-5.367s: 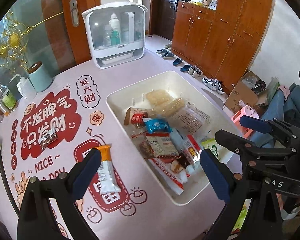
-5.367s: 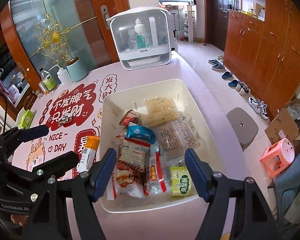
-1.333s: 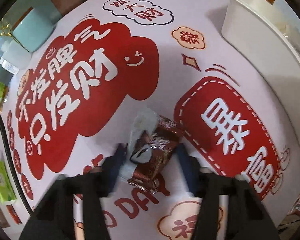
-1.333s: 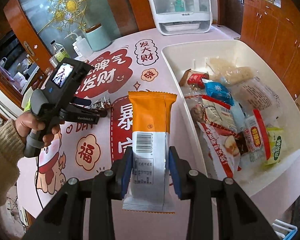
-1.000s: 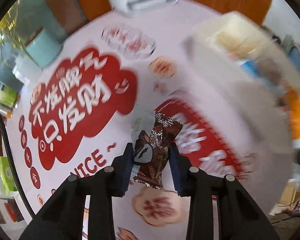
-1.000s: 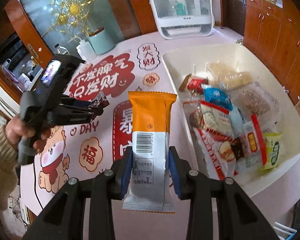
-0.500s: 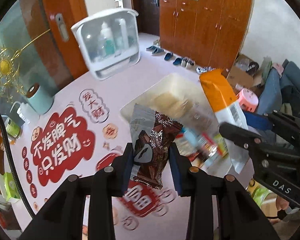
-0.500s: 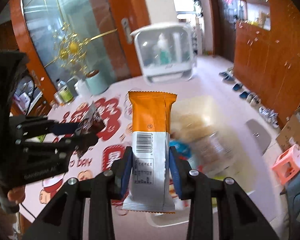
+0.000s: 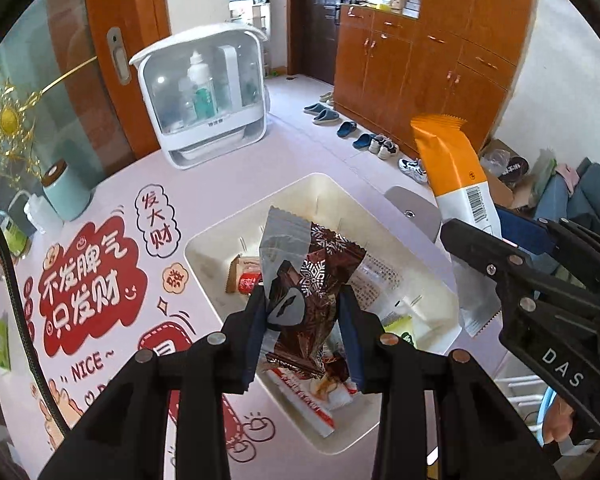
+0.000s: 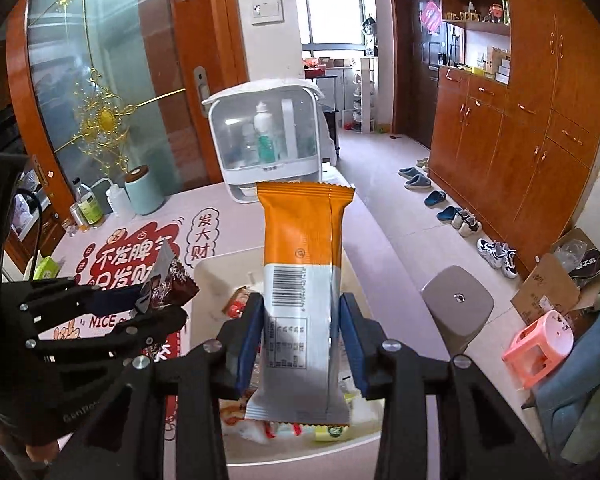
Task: Organize snacks
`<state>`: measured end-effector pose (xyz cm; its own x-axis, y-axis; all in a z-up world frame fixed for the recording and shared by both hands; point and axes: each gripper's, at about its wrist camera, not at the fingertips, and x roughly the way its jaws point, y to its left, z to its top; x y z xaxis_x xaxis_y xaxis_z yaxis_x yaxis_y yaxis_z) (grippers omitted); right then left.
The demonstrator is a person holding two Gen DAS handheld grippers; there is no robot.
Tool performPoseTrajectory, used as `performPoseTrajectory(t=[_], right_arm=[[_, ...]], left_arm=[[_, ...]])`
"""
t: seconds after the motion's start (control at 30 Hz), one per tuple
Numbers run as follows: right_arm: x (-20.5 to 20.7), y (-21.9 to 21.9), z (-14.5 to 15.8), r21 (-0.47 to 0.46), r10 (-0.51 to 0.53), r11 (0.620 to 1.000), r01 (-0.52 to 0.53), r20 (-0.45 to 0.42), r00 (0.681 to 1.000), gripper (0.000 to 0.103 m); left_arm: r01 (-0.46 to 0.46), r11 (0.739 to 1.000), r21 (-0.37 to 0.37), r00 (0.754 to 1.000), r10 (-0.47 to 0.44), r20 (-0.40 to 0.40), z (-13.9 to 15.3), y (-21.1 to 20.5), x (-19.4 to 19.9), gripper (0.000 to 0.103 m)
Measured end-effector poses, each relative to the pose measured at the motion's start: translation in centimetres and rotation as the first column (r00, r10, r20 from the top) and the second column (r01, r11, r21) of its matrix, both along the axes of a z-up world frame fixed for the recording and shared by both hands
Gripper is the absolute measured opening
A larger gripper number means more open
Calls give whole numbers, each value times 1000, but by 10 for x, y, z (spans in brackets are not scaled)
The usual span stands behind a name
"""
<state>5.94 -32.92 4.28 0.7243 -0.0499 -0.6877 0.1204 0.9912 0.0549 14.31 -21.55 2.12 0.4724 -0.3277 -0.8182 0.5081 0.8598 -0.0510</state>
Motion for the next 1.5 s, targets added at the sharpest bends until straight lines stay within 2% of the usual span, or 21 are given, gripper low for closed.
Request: performPoseTrajectory(t=[0.03,0.1,0.17,0.23,0.27,0.37,0.67,0.9,1.23,1.5], right_arm=[[2,-2,-1,0,4,1000,-4,-3,1000,39],[9,-9,-4,5,8,1000,-8,-14,1000,41],[15,-14,-8,18,14,1000,-13,-28,1000,43],[21,-17,-14,37,28,999,-26,-49,998,46],[24,-20,-17,57,29,998,-25,-65,997,52],[28,-22,-24,89,39,996,-32,-85,996,56],[28,-16,-39,101,54,994,-41,-132,990,56],[23,-9,-44,113,63,993,-46,-149,987,56],[-2,24,-60,138,121,986,-96,-186,975,56],[-25,52,-61,165,161,978,-128,-207,965,56]], left_arm=[[-15,1000,-2,1000,15,0,-2,-2,1,36],[-38,999,-4,999,38,5,-4,-1,2,47],[-63,998,-12,998,63,5,-7,2,3,91],[-87,996,-22,996,87,21,-7,6,1,98],[-91,996,-25,996,92,22,-8,7,1,99],[-105,994,-22,994,105,0,-12,12,1,99],[-215,976,-28,976,214,-24,-16,39,-5,99],[-258,966,-15,966,258,-31,-17,56,-17,99],[-327,944,30,945,328,-4,-19,92,-57,99],[-386,922,33,921,387,-37,-20,122,-98,99]])
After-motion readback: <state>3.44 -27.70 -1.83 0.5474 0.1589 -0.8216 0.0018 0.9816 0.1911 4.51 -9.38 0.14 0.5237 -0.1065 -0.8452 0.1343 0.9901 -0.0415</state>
